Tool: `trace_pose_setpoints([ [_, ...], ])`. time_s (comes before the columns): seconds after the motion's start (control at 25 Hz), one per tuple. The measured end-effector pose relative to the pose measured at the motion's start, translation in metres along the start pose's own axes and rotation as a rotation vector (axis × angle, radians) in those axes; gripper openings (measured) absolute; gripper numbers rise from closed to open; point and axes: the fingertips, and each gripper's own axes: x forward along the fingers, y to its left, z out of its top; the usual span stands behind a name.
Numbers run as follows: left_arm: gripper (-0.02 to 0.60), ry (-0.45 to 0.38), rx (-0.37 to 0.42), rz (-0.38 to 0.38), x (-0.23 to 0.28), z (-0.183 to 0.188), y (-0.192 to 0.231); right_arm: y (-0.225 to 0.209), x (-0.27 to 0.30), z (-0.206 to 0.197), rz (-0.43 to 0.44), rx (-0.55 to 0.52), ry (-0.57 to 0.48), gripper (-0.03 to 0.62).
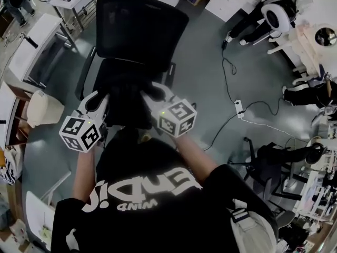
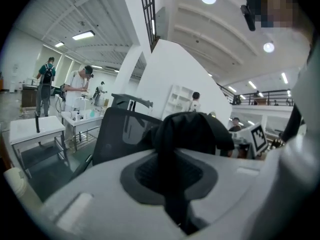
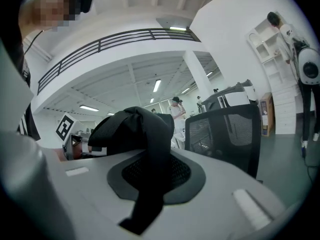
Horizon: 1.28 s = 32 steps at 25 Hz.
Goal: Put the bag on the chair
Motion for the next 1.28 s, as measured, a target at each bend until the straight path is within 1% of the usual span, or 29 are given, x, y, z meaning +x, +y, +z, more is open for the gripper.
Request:
trace_pose_setpoints([
  [0.24,0.044,0.037,0.006,-0.078,0.039,0.019,0.035,-0.033,0.034,0.015,-0.094,0.019,-0.019,0.043],
  [0.52,0.044,0.069,0.017,-0.135,0.074,0.03,0.06,-0.061,0.056,0.019,-0.161,0.05,-0.032,0.043],
  [0.72,0.044,0.083,0.033,-0.157,0.096,0.04,0.079,-0.079,0.074,0.026,-0.198,0.058,-0.05,0.043],
  [0.88,0.044,0.094,0.035,-0.167,0.11,0.042,0.094,-0.092,0.089,0.027,-0.209,0.062,-0.056,0.043],
  [1.12,0.044,0.121,0.036,-0.175,0.137,0.038,0.118,-0.117,0.111,0.019,-0.227,0.082,-0.043,0.043],
  [1.28,0.044,0.148,0.036,-0.183,0.159,0.028,0.129,-0.138,0.119,0.009,-0.241,0.103,-0.031,0.043],
])
